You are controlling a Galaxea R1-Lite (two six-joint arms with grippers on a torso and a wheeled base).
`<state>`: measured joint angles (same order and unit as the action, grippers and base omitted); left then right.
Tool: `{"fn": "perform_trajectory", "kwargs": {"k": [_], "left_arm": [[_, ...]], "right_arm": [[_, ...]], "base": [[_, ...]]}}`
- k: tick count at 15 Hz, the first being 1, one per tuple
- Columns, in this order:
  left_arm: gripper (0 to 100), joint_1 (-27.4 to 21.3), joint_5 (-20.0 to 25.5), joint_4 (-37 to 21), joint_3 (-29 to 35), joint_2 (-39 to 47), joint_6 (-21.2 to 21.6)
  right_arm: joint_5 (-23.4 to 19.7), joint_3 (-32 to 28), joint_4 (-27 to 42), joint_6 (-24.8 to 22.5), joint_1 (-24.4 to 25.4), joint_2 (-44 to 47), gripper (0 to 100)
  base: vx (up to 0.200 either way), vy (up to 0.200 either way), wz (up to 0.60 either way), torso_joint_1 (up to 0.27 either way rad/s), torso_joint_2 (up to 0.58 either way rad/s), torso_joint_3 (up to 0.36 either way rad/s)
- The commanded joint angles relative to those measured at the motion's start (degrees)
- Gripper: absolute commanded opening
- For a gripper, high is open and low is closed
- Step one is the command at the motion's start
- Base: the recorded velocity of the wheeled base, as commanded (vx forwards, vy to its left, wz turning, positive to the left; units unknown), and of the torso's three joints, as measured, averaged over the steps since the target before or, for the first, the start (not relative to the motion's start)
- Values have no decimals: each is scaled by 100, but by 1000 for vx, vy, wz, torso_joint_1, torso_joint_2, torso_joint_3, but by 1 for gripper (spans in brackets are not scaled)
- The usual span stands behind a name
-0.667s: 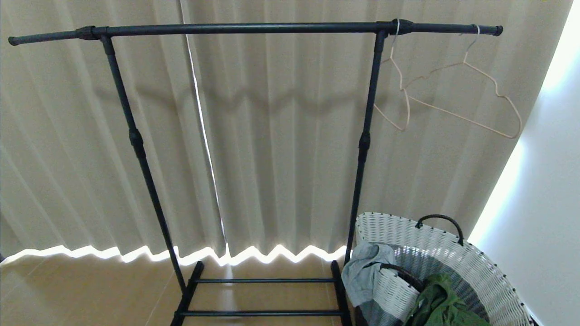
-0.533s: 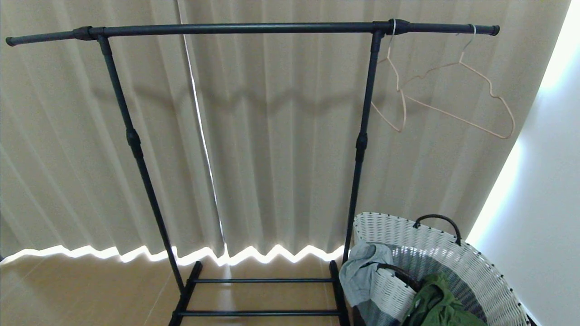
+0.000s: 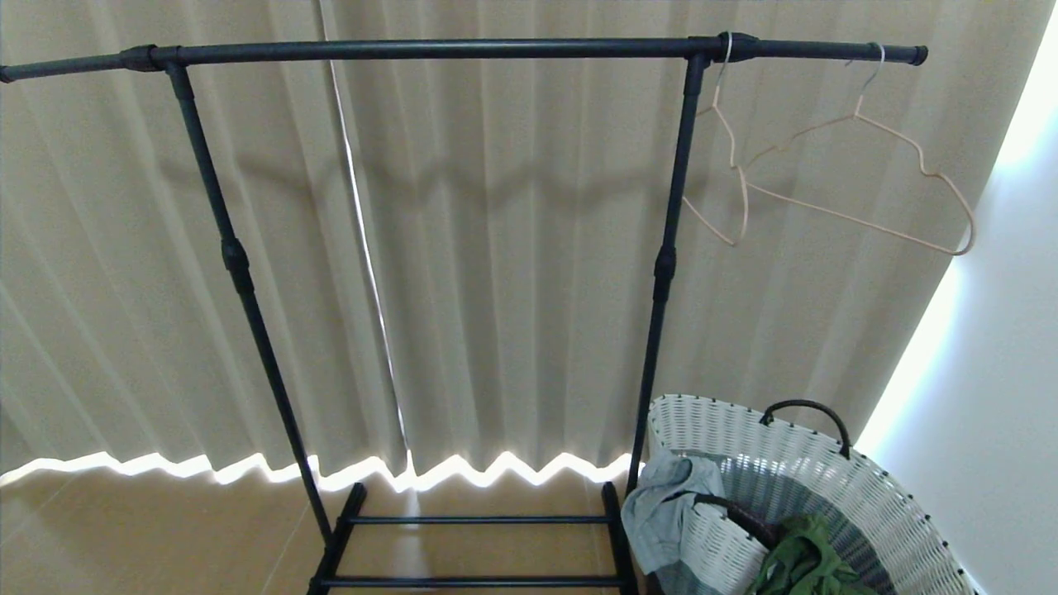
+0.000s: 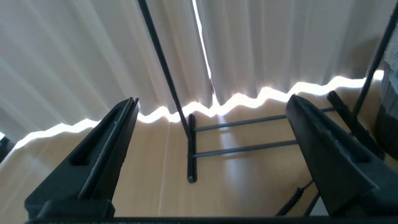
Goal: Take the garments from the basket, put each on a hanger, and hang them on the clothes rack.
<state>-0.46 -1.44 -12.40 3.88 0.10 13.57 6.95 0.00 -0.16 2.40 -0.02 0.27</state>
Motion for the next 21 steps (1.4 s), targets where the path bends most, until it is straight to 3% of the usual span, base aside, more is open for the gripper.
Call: {"fn": "perform_trajectory", "kwargs": {"k": [1,5,7,9,12,13,14,15,17,18,19,21], "left_arm": [[100,2,-6,1,-1,8,-3],[100,2,3,1,-1,8,-3],[100,2,3,1,-1,-1,-3],[100,2,-6,1,-1,-1,-3],[100,2,-14,1,8,-1,-38],[100,2,-23,1,8,-1,-47],[100,2,-23,1,8,-1,-56],[100,11,-23,1,8,-1,-56],[100,2,-23,-8,8,-1,-56],[100,11,-23,-8,8,-1,-56],[100,2,-23,-8,8,-1,-56],[100,11,-23,1,8,-1,-56]], "right_arm": [[17,0,-2,15,2,8,100],[-9,0,7,-56,2,8,100],[8,0,-2,-64,2,8,100],[-1,-396,165,-152,29,96,100],[17,-1512,1730,-627,187,870,100],[61,-1714,2169,-970,266,1582,100],[61,-1723,2178,-1049,266,1854,100],[61,-1740,2169,-1339,266,2742,100],[61,-1696,1739,-1629,266,4385,100],[61,-1687,1651,-1638,266,4579,100],[61,-1687,1246,-1769,266,5589,100],[52,-1679,930,-2024,275,6407,100]], "base": [[200,0,0,7,7,2],[200,0,0,4,2,4],[0,0,0,0,0,0],[0,0,0,0,0,0],[0,0,0,0,0,0],[0,0,0,0,0,0],[0,0,0,0,0,0],[0,0,0,0,0,0],[0,0,0,0,0,0],[0,0,0,0,0,0],[0,0,0,0,0,0],[0,0,0,0,0,0]]}}
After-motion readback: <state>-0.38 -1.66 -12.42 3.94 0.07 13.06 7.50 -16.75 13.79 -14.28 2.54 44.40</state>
